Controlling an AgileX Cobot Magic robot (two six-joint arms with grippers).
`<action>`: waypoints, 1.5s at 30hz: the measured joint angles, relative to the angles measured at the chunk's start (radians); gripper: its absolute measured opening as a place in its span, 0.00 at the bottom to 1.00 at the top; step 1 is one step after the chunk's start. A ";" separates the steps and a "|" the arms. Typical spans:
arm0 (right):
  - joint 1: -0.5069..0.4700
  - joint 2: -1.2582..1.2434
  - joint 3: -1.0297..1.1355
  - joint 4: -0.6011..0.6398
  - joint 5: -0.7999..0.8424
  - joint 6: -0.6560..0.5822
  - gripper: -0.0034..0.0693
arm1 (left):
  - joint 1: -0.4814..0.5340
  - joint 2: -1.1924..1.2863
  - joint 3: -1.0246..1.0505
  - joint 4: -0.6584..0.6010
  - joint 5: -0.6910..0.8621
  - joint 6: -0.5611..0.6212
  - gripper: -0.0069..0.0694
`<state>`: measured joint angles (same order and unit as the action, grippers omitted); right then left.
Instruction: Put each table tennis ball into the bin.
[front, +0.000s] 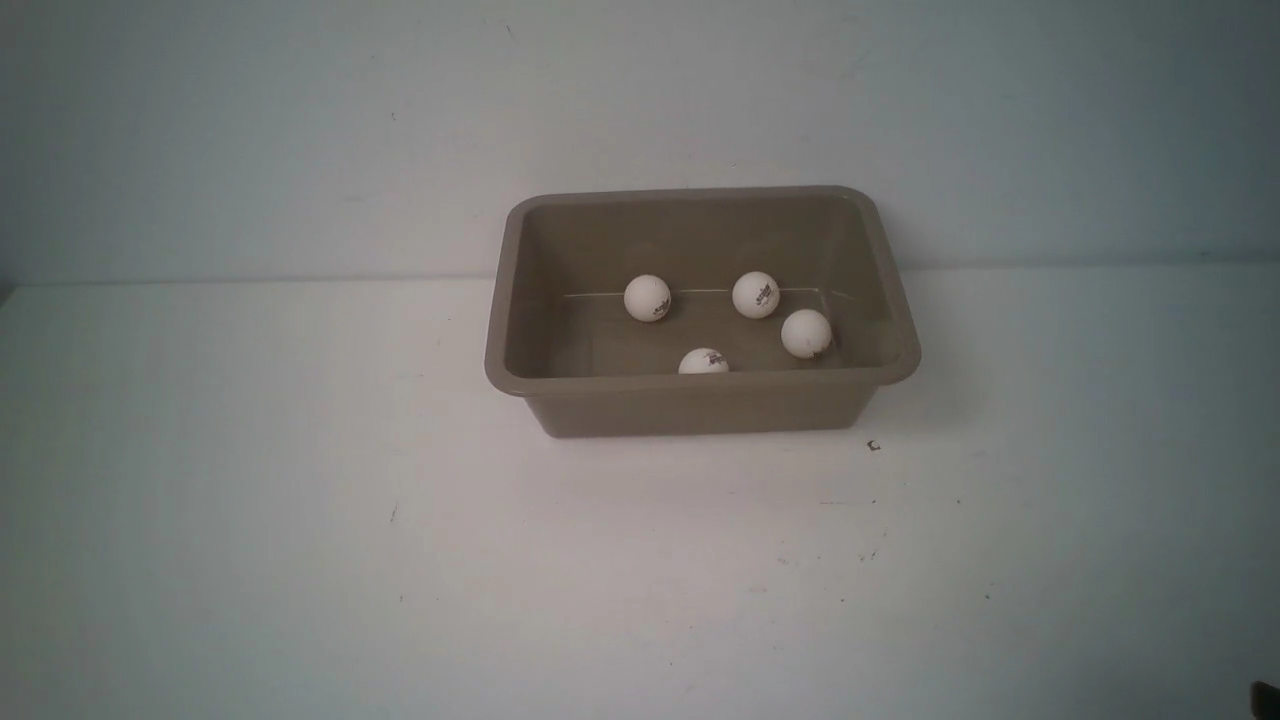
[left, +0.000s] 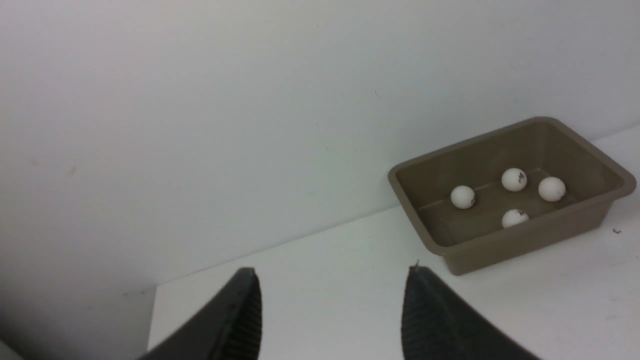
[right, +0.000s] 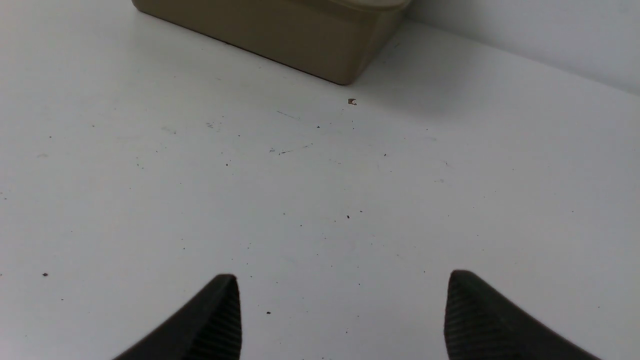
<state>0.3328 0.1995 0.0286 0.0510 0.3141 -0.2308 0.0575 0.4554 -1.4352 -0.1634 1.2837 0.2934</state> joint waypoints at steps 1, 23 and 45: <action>0.000 0.000 0.000 0.000 0.000 0.000 0.73 | 0.000 -0.028 0.009 0.014 0.000 -0.014 0.51; 0.000 0.000 0.000 0.000 0.000 0.000 0.73 | 0.000 -0.170 1.022 0.044 -0.645 -0.086 0.43; 0.000 0.000 0.000 0.000 0.003 0.000 0.73 | 0.000 -0.467 1.416 0.036 -0.796 -0.086 0.43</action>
<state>0.3328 0.1995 0.0286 0.0510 0.3167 -0.2308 0.0575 -0.0112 -0.0194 -0.1269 0.4877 0.2070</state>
